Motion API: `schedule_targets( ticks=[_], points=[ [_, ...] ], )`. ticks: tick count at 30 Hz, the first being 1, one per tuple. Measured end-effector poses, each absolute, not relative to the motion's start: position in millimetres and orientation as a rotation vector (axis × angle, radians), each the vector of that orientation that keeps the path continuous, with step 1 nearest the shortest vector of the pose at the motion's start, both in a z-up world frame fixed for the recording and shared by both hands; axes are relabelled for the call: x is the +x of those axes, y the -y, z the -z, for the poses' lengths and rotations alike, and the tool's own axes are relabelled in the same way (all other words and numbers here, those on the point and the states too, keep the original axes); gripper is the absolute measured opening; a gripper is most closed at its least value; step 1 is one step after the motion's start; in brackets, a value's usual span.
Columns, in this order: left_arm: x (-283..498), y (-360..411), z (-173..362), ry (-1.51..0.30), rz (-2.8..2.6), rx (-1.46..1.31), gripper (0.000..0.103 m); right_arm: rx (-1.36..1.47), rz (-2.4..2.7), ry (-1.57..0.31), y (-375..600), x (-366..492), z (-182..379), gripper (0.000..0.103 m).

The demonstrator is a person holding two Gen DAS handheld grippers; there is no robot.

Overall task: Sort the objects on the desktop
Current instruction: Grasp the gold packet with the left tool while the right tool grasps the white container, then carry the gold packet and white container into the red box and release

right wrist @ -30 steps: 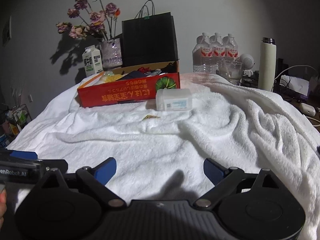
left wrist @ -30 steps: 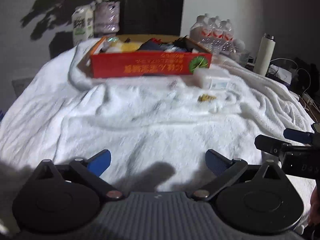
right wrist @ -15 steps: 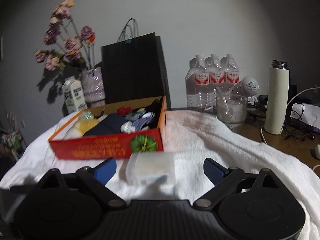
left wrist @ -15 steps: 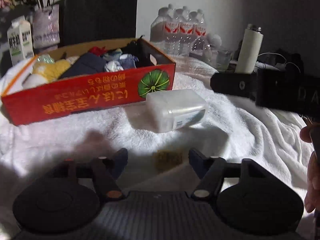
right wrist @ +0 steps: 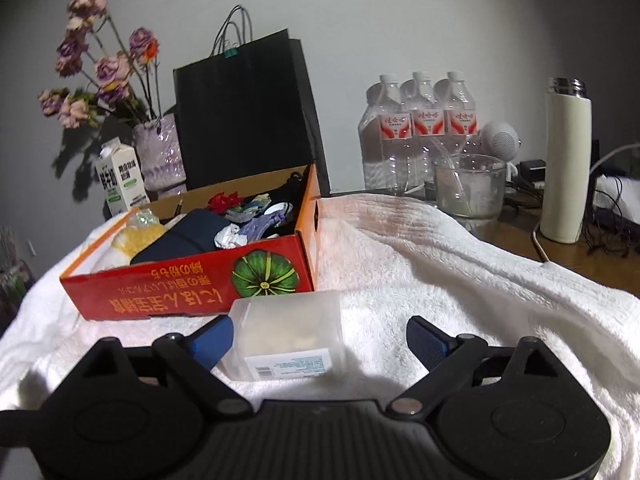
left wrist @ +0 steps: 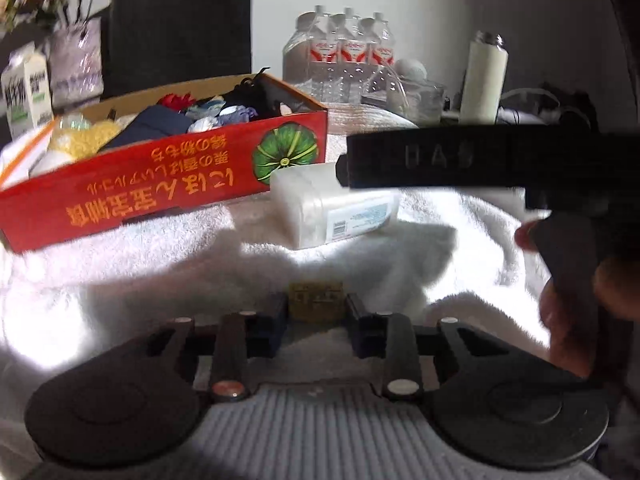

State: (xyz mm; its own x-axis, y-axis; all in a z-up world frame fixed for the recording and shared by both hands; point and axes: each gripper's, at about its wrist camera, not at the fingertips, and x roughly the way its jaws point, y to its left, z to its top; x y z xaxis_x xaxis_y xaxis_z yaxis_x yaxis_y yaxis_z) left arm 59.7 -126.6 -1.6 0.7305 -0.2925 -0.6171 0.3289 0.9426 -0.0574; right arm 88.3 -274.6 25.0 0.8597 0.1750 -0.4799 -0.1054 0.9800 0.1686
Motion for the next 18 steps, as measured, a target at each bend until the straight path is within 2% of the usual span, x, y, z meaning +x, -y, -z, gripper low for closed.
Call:
schedule_targets(
  ticks=[5, 10, 12, 18],
  points=[
    [54.7, 117.3, -4.6, -0.673, 0.34, -0.004, 0.031, 0.091, -0.159, -0.5, 256.5, 99.6, -24.7, 0.093],
    [34.4, 84.1, -18.2, -0.648, 0.283, -0.07, 0.031, -0.018, -0.157, -0.561, 225.8, 116.9, -10.2, 0.093],
    [26.7, 66.3, -23.4, -0.643, 0.246, -0.096, 0.031, -0.072, -0.125, -0.592, 217.8, 121.7, -2.0, 0.082],
    [0.9, 21.6, -40.3, -0.609, 0.145, -0.141, 0.031, 0.052, -0.121, -0.564, 232.4, 94.2, -19.1, 0.081]
  ],
)
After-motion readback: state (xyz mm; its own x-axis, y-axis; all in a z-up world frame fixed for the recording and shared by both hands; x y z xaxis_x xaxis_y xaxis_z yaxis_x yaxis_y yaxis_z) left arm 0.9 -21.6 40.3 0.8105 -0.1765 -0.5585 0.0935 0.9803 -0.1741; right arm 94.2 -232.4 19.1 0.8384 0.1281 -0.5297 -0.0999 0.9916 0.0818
